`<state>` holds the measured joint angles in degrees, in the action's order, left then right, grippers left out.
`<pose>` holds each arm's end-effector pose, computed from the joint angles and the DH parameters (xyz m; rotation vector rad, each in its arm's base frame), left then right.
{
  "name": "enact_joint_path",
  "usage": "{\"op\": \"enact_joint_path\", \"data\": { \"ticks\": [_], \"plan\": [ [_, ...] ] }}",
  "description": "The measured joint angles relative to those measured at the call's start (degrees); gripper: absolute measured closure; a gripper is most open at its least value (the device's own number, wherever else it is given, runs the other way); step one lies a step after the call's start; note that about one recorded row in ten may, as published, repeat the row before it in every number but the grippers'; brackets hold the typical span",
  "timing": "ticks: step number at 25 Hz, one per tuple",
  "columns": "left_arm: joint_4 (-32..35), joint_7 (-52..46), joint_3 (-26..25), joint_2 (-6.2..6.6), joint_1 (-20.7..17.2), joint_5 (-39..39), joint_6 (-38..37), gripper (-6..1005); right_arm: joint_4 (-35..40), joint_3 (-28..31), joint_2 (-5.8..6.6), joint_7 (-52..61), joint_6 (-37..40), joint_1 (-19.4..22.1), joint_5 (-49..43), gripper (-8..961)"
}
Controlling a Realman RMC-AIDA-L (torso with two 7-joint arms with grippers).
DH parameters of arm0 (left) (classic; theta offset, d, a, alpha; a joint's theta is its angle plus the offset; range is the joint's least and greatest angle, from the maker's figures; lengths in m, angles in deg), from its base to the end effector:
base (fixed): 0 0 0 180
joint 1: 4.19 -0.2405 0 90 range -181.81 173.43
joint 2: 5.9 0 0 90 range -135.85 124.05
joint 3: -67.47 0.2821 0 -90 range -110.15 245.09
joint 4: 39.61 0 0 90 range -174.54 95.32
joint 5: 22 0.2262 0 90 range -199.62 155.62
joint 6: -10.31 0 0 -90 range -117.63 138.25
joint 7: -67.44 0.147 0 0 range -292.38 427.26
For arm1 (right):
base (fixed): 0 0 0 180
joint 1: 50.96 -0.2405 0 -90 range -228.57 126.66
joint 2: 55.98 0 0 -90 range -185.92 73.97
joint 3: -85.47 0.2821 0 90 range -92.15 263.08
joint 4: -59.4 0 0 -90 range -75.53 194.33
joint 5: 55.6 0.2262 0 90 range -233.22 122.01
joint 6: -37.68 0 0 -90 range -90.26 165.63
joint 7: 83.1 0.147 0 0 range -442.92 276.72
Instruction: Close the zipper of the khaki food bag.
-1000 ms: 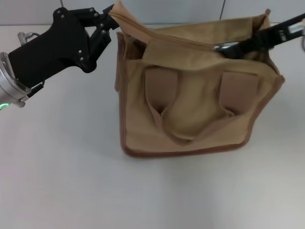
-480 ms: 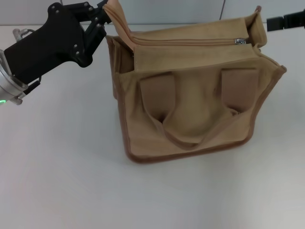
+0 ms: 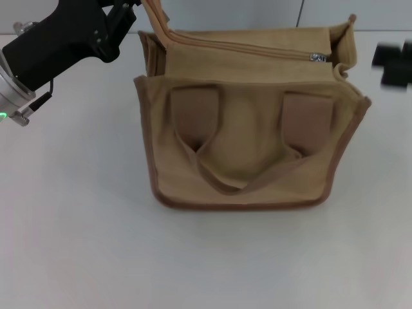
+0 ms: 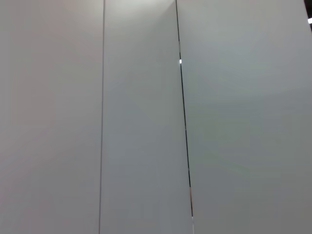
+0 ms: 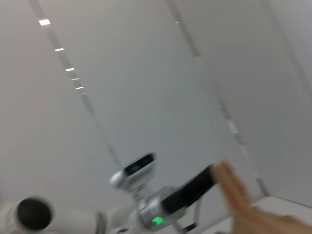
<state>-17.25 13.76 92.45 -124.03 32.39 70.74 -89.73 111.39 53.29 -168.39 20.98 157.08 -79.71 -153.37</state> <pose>-0.2382 0.3767 0.0208 -2.2647 -0.1223 -1.3473 0.2453 0.3243 0.1157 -2.8080 0.6283 1.1974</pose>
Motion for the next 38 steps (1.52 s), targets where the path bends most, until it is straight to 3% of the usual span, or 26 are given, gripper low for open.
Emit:
{"op": "enact_joint_path", "data": {
  "ticks": [6,8,9,13,16,19,21,25,28,30,32,34,35,36,37,38],
  "plan": [
    [0.6,-3.0,0.0,-0.09,-0.2,-0.2,0.6,949,-8.9,-1.1,-1.78,-22.2,4.0,2.7,-8.0,472],
    [0.5,-3.1,0.0,-0.21,-0.7,-0.4,0.6,948,-10.4,-1.8,-3.51,-30.9,3.0,3.5,-13.7,393],
    [0.3,-3.1,0.0,-0.24,-1.2,-0.5,0.6,948,-10.4,-1.8,-3.51,-30.9,3.0,3.5,-13.7,354],
    [0.0,-3.6,0.2,-0.32,-2.7,-0.5,0.8,946,-11.4,-1.9,-5.54,-37.6,0.2,4.3,-17.9,225],
    [0.1,-5.4,0.4,-0.25,-4.2,-0.5,0.7,945,-13.4,-2.2,-5.85,-40.2,-2.1,4.4,-18.8,135],
    [1.0,-7.9,0.4,0.3,-5.8,-0.3,0.7,944,-15.0,-2.3,-5.87,-40.9,-3.8,4.0,-18.9,136],
    [1.9,-9.9,0.5,1.11,-6.9,0.3,0.7,878,-15.4,-2.3,-5.87,-41.0,-4.5,3.8,-18.9,136],
    [4.3,-17.5,0.8,4.96,-10.5,3.0,-1.3,745,-15.6,-2.9,-5.89,-41.0,-5.8,3.7,-19.0,137],
    [5.5,-21.2,0.9,7.67,-12.9,5.2,-4.8,513,-15.7,-3.7,-5.98,-41.1,-7.5,3.7,-19.0,136],
    [5.9,-21.6,0.9,8.46,-14.3,5.7,-7.4,409,-15.9,-3.8,-6.27,-41.2,-8.3,3.6,-19.0,136],
    [6.3,-18.7,1.2,8.17,-16.4,6.2,-11.6,305,-16.4,-3.8,-6.46,-42.6,-8.5,3.6,-19.0,136],
    [6.5,-16.4,2.1,7.67,-17.3,6.5,-12.7,282,-16.8,-3.8,-6.48,-43.4,-8.5,3.6,-19.0,137],
    [6.7,-11.5,5.1,6.43,-18.6,6.9,-13.5,271,-17.4,-3.8,-6.5,-44.6,-8.4,3.8,-18.9,137],
    [6.7,-11.5,5.1,6.43,-18.6,6.9,-13.5,260,-17.4,-3.8,-6.5,-44.6,-8.4,3.8,-18.9,137],
    [6.7,-6.7,9.1,5.16,-19.4,7.0,-13.5,249,-18.1,-3.8,-6.5,-45.4,-8.3,4.0,-18.8,137],
    [6.7,-6.7,9.1,5.16,-19.4,7.0,-13.5,237,-18.1,-3.8,-6.5,-45.4,-8.3,4.0,-18.8,137]
  ]
}}
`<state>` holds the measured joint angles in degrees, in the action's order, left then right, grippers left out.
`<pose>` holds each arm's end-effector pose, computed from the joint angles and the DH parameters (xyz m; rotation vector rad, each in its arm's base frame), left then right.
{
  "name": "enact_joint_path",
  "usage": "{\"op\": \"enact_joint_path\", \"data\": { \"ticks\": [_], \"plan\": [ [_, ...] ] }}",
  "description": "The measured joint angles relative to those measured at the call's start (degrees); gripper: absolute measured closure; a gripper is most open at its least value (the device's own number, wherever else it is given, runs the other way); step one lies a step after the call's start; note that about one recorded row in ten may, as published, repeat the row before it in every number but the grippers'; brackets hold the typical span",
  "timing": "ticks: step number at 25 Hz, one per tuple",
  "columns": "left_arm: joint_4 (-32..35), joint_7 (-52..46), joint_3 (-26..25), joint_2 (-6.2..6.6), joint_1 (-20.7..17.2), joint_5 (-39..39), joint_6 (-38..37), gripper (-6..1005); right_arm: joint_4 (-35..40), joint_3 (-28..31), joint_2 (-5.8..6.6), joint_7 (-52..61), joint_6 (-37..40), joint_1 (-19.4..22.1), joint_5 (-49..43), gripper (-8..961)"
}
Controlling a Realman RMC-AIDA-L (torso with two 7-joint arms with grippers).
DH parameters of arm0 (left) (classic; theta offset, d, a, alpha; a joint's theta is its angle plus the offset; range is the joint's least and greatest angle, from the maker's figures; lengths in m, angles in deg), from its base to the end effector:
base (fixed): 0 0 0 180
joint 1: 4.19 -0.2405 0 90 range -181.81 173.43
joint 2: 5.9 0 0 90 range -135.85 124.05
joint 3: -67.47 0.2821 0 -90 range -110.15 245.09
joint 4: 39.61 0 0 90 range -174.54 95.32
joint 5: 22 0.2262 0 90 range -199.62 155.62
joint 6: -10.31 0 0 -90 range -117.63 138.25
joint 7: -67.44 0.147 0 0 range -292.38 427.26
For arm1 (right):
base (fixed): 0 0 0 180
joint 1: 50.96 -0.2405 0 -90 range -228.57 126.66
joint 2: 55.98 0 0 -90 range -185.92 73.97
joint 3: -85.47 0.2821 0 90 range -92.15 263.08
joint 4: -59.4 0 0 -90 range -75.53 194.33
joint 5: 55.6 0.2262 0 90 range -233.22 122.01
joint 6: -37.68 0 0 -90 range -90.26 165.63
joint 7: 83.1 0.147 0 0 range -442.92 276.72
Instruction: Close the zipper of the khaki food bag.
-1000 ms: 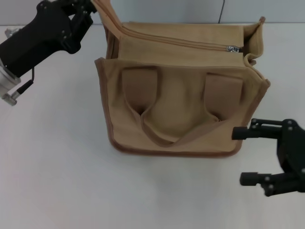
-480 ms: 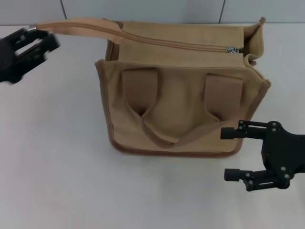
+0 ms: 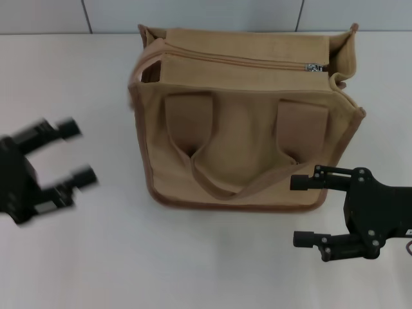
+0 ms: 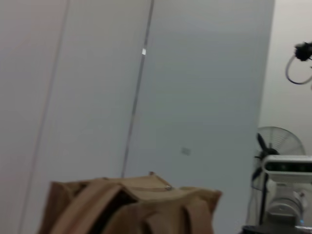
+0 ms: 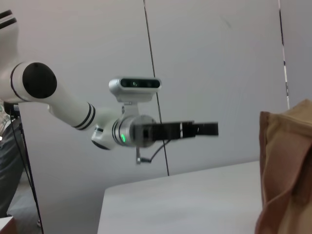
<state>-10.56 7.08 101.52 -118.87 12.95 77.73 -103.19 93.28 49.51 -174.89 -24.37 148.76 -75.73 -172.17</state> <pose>-0.3355 0.2547 0.0473 -2.5478 -0.3541 -1.1859 0.2976 0.2762 -0.0127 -2.8990 0.2217 1.0049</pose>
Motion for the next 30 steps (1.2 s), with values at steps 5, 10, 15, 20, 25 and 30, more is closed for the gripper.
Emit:
{"op": "enact_joint_path", "data": {
  "ticks": [5,10,15,20,25,30],
  "plan": [
    [-0.6,6.2,12.1,-2.91,0.4,0.1,2.4,181,-4.9,0.0,0.0,-4.5,-0.4,-0.2,-0.2,137],
    [-0.8,6.0,16.3,-3.13,1.4,0.1,4.5,181,-6.7,-1.1,0.0,-5.5,-2.2,-0.3,-0.2,137],
    [-0.8,6.1,17.4,-3.43,1.8,1.1,5.0,180,-7.6,-2.8,-0.15,-5.5,-3.5,-0.3,-0.1,138],
    [-0.8,6.0,17.4,-3.47,1.9,1.9,5.0,180,-8.0,-2.9,-0.18,-5.6,-3.6,-0.4,0.1,138],
    [-0.8,6.0,17.5,-3.49,2.1,2.3,4.9,181,-8.0,-2.9,-0.18,-5.6,-3.6,-0.4,0.1,138],
    [-0.8,6.0,17.5,-3.49,2.0,2.3,4.7,181,-8.0,-2.6,-0.18,-5.6,-3.3,-0.4,0.2,137]
  ]
}}
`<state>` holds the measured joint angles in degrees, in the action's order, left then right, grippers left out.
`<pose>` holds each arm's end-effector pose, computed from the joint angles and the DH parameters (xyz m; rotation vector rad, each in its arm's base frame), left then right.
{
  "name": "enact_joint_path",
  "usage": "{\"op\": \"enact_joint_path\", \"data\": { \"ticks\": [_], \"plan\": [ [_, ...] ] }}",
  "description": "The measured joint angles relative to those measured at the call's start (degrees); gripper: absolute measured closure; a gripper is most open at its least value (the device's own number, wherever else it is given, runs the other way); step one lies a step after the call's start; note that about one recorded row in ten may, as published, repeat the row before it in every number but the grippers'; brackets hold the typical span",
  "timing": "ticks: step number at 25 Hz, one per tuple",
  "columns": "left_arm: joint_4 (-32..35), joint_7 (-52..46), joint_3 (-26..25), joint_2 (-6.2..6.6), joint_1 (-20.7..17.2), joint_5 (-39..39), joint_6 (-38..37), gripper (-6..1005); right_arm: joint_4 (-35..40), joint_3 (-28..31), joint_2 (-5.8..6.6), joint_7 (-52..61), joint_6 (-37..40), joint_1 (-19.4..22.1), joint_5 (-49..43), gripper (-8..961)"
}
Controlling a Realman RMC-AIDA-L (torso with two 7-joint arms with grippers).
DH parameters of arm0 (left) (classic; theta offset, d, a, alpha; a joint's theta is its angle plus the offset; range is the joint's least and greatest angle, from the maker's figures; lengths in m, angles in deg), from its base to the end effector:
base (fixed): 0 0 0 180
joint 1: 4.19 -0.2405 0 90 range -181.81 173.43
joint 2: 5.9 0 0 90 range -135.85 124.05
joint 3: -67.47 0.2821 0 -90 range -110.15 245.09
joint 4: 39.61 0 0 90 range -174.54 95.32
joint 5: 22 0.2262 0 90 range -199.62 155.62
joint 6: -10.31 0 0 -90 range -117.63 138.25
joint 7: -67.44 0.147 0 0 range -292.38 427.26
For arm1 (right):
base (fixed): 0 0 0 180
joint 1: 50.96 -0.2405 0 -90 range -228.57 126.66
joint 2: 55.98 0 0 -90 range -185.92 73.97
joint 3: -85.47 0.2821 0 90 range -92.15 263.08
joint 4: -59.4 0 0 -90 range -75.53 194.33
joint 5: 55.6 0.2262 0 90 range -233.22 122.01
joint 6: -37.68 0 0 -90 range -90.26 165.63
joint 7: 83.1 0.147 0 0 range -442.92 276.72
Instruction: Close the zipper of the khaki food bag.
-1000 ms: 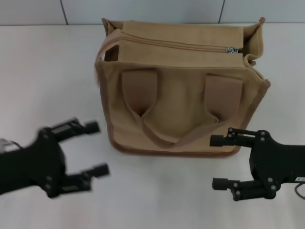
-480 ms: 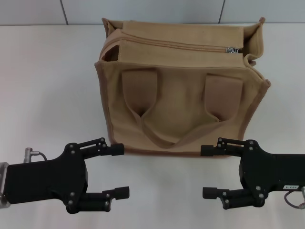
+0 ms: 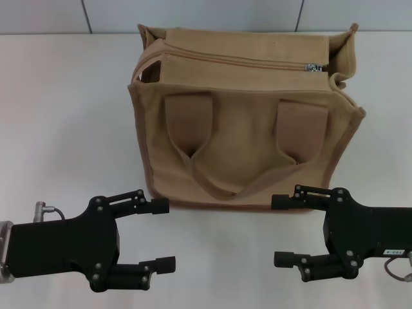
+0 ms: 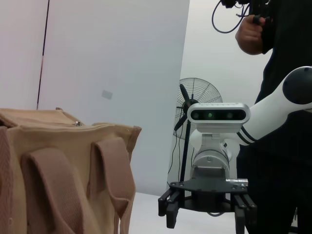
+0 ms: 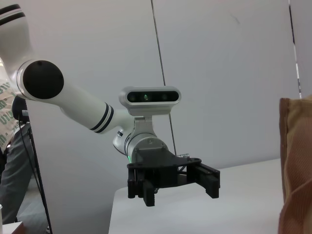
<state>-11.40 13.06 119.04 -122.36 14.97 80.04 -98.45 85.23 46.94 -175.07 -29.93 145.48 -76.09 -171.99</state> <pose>-0.3111 0.2466 -0.0242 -2.8720 -0.2478 -1.0954 0.2995 0.2646 -0.0417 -2.9118 0.2401 1.0474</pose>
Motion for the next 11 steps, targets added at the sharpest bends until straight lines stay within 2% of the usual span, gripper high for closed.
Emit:
{"op": "enact_joint_path", "data": {
  "ticks": [11],
  "plan": [
    [0.0,-0.1,0.0,0.0,0.0,0.0,-0.3,181,0.0,0.2,0.0,0.0,0.2,0.2,0.0,137]
  ]
}}
